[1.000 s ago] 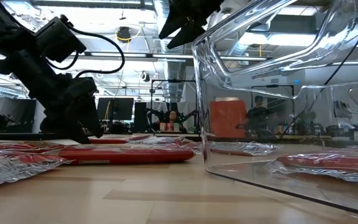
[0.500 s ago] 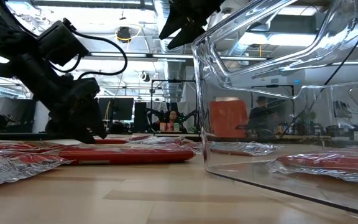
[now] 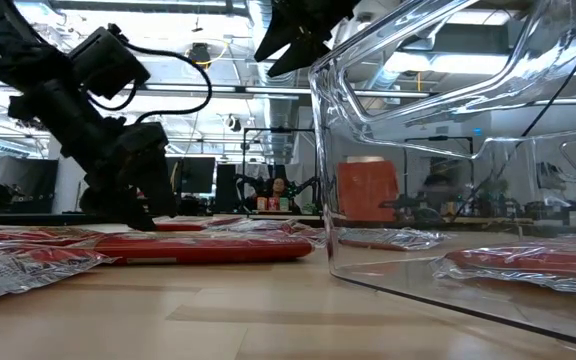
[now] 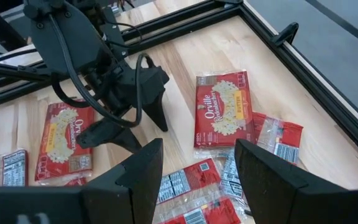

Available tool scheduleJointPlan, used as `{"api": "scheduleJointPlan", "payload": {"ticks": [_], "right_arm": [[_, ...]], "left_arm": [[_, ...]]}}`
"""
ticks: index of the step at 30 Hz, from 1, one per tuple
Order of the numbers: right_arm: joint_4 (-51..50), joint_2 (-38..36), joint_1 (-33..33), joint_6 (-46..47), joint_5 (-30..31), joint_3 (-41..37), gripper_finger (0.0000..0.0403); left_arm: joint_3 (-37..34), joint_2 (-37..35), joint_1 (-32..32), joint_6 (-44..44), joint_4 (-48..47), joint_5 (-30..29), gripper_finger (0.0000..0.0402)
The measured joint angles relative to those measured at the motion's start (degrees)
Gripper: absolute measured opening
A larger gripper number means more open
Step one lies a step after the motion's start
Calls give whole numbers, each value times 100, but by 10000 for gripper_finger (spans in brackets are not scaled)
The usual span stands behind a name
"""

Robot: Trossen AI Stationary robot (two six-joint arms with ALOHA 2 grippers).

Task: Sort popcorn bags into baskets
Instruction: Put the red popcorn bag into the transparent bin

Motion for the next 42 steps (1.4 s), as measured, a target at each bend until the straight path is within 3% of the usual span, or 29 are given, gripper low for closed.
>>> {"api": "scheduleJointPlan", "payload": {"ticks": [7, 16, 36, 42], "right_arm": [[15, 0, -2, 16, 0, 0, 226], [207, -7, -4, 15, 3, 0, 226], [217, -238, -195, -86, -13, -2, 226], [218, -238, -192, -129, -24, -2, 226]], "left_arm": [[480, 3, 236, 509, -692, -106, 330], [533, 3, 785, 846, -782, -145, 329], [533, 47, 1303, 1383, -521, -166, 329], [533, 572, 1413, 1417, -151, -41, 329]]}}
